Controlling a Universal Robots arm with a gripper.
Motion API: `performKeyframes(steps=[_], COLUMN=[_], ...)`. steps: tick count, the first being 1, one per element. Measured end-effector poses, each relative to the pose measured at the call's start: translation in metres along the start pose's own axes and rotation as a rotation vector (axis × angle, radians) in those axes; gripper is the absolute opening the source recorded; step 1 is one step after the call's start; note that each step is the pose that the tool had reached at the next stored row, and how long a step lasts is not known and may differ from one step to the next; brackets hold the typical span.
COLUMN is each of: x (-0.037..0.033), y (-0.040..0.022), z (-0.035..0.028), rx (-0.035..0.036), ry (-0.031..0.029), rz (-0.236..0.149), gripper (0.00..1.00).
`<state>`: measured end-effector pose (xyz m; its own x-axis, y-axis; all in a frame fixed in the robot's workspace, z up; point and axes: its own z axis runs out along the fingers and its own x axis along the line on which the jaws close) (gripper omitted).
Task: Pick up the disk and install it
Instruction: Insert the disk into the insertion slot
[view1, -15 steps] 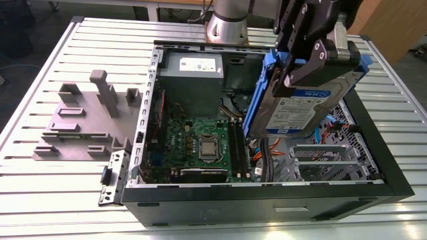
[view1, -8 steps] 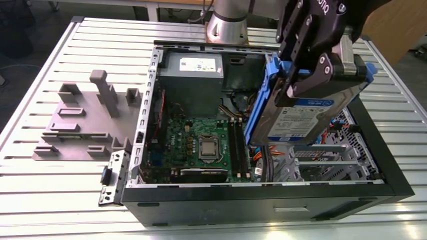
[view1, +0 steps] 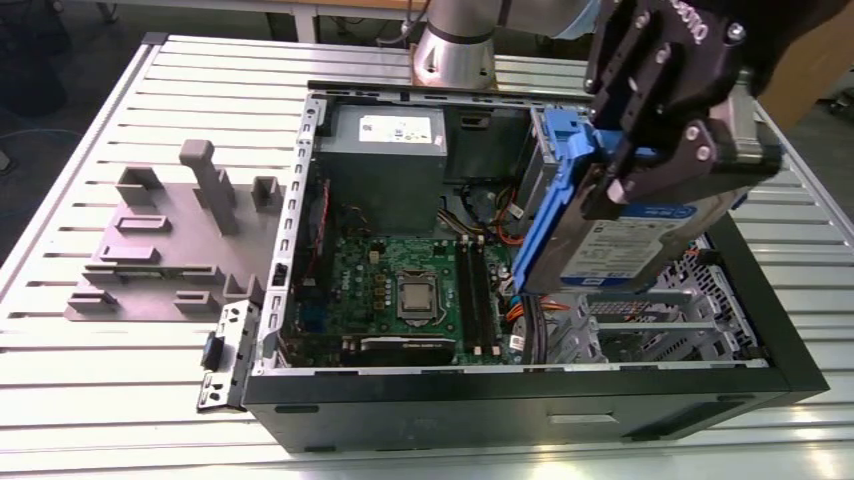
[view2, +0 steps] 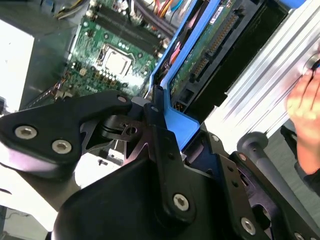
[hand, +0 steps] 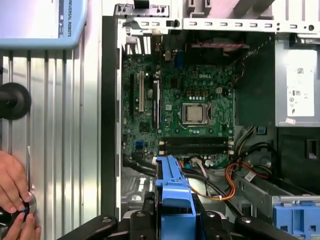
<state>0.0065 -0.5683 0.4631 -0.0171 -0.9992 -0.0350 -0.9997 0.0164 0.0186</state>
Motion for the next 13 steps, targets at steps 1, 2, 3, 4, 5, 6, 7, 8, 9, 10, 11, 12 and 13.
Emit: performKeyframes(steps=[1,2,3,4,5,6,7,8,9,10,11,12,13], x=[0.0002,0.0003,0.0005,0.0006,0.0006,0.0007,0.0009,0.0011,0.0015,0.0018,0.0021,0.0024,0.0026], y=[-0.0041,-0.0081,-0.0121,-0.0151,-0.0179,-0.0204,-0.0226,-0.0249,-0.0271,-0.0296,-0.0327,-0.0358,-0.0388], z=[0.0004,0.0011,0.0019,0.0028,0.0039,0.005,0.0058,0.0062,0.0062,0.0063,0.0063,0.0063,0.0063], rx=[-0.0003,-0.0005,-0.0008,-0.0013,-0.0017,-0.0021,-0.0023,-0.0024,-0.0025,-0.0029,-0.0035,-0.0038,-0.0041], ry=[0.0002,0.0,0.0001,0.0002,0.0002,0.0001,0.0001,0.0002,0.0003,0.0003,0.0002,0.0002,0.0003], rz=[0.0,0.0,0.0,0.0,0.0,-0.001,-0.001,-0.001,-0.001,-0.001,-0.001,-0.001,-0.001], gripper=[0.36,0.36,0.36,0.36,0.36,0.36,0.36,0.36,0.36,0.36,0.36,0.36,0.36])
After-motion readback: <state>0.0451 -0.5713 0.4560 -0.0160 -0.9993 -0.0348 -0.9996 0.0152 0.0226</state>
